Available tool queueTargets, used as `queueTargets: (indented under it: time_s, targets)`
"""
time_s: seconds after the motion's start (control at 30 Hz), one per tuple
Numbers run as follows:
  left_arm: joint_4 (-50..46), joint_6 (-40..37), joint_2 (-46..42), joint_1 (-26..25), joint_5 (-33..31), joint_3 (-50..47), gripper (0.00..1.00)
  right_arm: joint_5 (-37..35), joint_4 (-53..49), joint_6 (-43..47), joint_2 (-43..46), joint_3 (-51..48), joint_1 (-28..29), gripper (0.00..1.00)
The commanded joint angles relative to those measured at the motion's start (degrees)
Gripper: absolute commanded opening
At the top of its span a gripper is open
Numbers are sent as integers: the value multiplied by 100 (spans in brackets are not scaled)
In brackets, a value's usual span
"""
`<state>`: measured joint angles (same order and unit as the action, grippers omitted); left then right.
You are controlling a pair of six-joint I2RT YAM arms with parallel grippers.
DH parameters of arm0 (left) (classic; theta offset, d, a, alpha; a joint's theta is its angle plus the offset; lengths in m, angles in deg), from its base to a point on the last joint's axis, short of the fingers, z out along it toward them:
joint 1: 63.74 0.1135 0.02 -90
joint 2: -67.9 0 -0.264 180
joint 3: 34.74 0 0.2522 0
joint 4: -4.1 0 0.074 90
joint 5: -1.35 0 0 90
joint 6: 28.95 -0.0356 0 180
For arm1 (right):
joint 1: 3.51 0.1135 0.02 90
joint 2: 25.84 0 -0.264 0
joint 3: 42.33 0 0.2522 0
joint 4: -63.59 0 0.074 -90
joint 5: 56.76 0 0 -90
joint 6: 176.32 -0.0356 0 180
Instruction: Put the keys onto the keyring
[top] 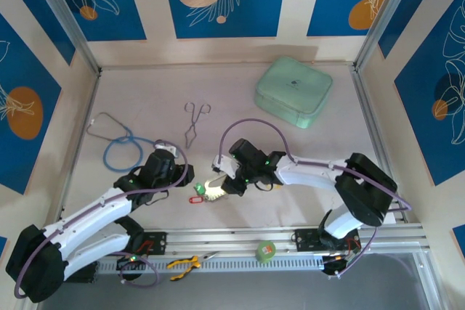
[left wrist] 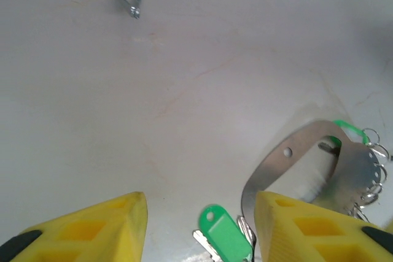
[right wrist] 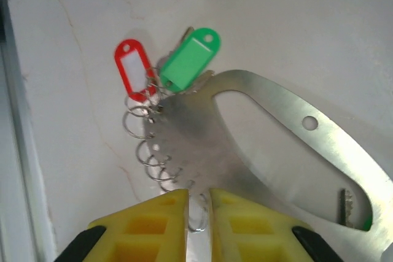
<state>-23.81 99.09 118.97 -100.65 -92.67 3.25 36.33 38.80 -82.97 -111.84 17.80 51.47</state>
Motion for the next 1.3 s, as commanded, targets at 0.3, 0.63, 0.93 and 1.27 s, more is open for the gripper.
queueTargets:
  time_s: [0.3,0.63,0.93,1.27]
  targets:
    - [-178,510,-53,-38,-329,134,51,-890,-1472,-4301,946,-160,765,20]
    - [-238,555,-80,-38,-275,154,52,-1182,-894,-4960,294,-207,883,32]
    - [-303,615,-272,-41,-346,57,52,-1373,-412,-4956,-317,1,866,34]
    - [-253,609,-170,-37,-320,65,52,-1863,-183,-5089,-538,4,881,34]
